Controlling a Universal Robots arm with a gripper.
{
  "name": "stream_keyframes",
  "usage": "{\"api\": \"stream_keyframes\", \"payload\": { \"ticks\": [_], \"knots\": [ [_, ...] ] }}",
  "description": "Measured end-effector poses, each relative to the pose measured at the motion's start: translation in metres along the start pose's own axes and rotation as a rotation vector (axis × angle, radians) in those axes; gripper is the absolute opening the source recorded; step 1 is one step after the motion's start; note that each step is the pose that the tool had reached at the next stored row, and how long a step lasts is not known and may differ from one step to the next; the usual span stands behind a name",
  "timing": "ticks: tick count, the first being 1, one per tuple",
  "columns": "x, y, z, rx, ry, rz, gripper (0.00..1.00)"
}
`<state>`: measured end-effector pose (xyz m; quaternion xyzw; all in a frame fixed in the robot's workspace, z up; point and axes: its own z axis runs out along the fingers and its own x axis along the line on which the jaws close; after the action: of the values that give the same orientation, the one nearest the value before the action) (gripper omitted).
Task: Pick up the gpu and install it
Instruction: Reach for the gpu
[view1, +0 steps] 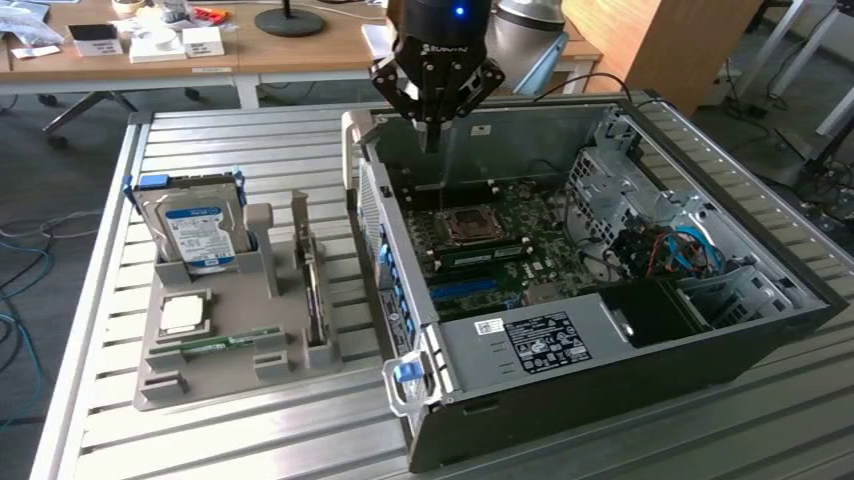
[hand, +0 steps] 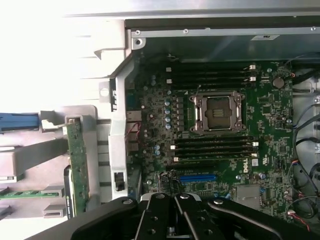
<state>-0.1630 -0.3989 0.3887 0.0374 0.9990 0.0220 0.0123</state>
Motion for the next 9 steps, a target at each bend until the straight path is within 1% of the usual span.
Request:
{"api": "stream_keyframes", "payload": {
  "ticks": [6,9],
  "knots": [
    [0.011,-0.0009,0.001,0.0,0.0,0.0,0.11],
    [0.018,-0.0013,0.0015,-0.0001,0.0,0.0,0.11]
  ]
}}
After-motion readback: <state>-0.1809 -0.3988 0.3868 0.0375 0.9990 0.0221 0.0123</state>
